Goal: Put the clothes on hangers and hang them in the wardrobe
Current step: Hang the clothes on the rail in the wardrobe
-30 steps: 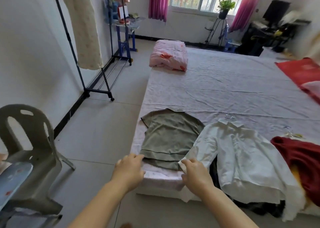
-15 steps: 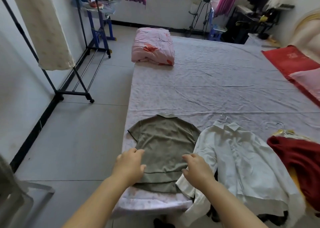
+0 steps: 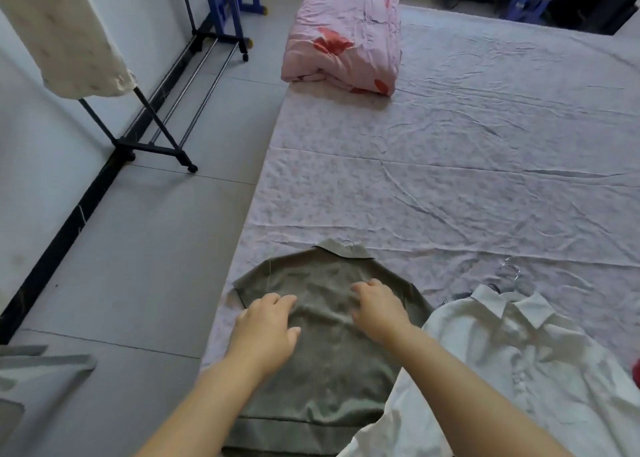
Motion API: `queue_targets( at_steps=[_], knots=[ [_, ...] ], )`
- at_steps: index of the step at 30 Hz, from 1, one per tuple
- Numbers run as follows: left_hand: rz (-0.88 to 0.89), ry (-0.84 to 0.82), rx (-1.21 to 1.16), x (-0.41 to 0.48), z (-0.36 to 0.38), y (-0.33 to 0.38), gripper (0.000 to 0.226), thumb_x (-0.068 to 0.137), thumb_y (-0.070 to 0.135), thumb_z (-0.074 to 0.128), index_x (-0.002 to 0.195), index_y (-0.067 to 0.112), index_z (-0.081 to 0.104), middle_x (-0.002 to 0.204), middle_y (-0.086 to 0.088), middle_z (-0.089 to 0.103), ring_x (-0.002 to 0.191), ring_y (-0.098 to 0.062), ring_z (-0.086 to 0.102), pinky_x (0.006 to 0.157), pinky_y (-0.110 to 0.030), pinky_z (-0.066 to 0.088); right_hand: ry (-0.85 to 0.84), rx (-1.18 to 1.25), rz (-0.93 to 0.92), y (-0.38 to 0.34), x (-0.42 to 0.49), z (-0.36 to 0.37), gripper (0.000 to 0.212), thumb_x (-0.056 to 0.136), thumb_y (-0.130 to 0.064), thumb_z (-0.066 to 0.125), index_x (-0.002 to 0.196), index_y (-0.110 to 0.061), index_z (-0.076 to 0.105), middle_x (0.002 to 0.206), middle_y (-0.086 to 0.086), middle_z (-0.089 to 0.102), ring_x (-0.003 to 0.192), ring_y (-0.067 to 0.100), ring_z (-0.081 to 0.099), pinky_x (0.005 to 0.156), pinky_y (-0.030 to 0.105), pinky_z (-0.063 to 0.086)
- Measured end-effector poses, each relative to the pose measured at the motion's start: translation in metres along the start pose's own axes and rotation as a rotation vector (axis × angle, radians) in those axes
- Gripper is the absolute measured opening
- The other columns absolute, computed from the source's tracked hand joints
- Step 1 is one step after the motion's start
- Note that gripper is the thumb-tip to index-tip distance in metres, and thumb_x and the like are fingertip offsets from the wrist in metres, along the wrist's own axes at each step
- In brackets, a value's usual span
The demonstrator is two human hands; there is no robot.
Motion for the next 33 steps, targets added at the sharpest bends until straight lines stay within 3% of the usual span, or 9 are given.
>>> queue_targets(
  at_steps=[10,17,20,25,29,33],
  knots=[
    [-0.078,-0.018,-0.019,0.099,0.049,-0.016,0.05,0.092,0.037,0.047,0.139,0.025,0.034,0.135,0.007,0.041,0.124,-0.015,0.039,0.102,-0.029,0.033,-0.058,0.106,0.071,0.052,0.194,0.023,0.041,0.087,-0.01,0.051,0.127,-0.009,0.049,0.129,0.016,0.049,0.118,0.031,0.048,0.093,0.036,0.042],
    [-0.095,-0.037,-0.017,0.117,0.076,-0.036,0.05,0.093,0.037,0.045,0.139,0.027,0.032,0.135,0.01,0.039,0.124,-0.013,0.038,0.103,-0.028,0.031,-0.056,0.125,0.067,0.056,0.264,0.044,0.05,0.093,-0.012,0.041,0.142,-0.008,0.032,0.142,0.017,0.039,0.126,0.031,0.043,0.094,0.035,0.039],
    [-0.11,-0.032,-0.014,0.118,0.081,-0.046,0.049,0.092,0.037,0.046,0.138,0.027,0.033,0.133,0.009,0.039,0.123,-0.013,0.039,0.103,-0.028,0.032,-0.069,0.141,0.084,0.057,0.277,0.052,0.049,0.093,-0.008,0.041,0.141,-0.007,0.033,0.138,0.018,0.045,0.122,0.032,0.046,0.088,0.032,0.04],
    [-0.127,-0.044,-0.017,0.107,0.087,-0.054,0.047,0.092,0.038,0.045,0.137,0.028,0.034,0.13,0.01,0.04,0.121,-0.012,0.04,0.1,-0.028,0.034,-0.009,0.221,0.095,0.06,0.276,0.048,0.031,0.095,-0.01,0.043,0.122,-0.007,0.058,0.128,0.017,0.056,0.118,0.032,0.05,0.089,0.031,0.039],
    [-0.142,-0.021,-0.037,0.094,0.082,-0.054,0.046,0.092,0.038,0.045,0.136,0.028,0.035,0.13,0.011,0.04,0.121,-0.012,0.04,0.1,-0.027,0.033,0.114,0.334,0.041,0.053,0.249,0.019,0.018,0.093,-0.016,0.054,0.098,-0.012,0.07,0.106,0.01,0.067,0.098,0.026,0.057,0.069,0.025,0.034],
    [-0.113,0.036,-0.052,0.076,0.06,-0.045,0.046,0.092,0.037,0.045,0.137,0.027,0.036,0.129,0.009,0.042,0.12,-0.013,0.041,0.099,-0.027,0.034,0.232,0.326,-0.12,0.028,0.197,-0.017,0.017,0.092,-0.013,0.055,0.09,-0.015,0.071,0.092,0.002,0.065,0.079,0.014,0.05,0.059,0.02,0.027]
  ],
)
Point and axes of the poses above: each hand's wrist, its own x-axis towards the middle knuckle, its own z-axis out of the palm, y = z × x, the point moved 1 cm from there along x, towards the middle knuckle
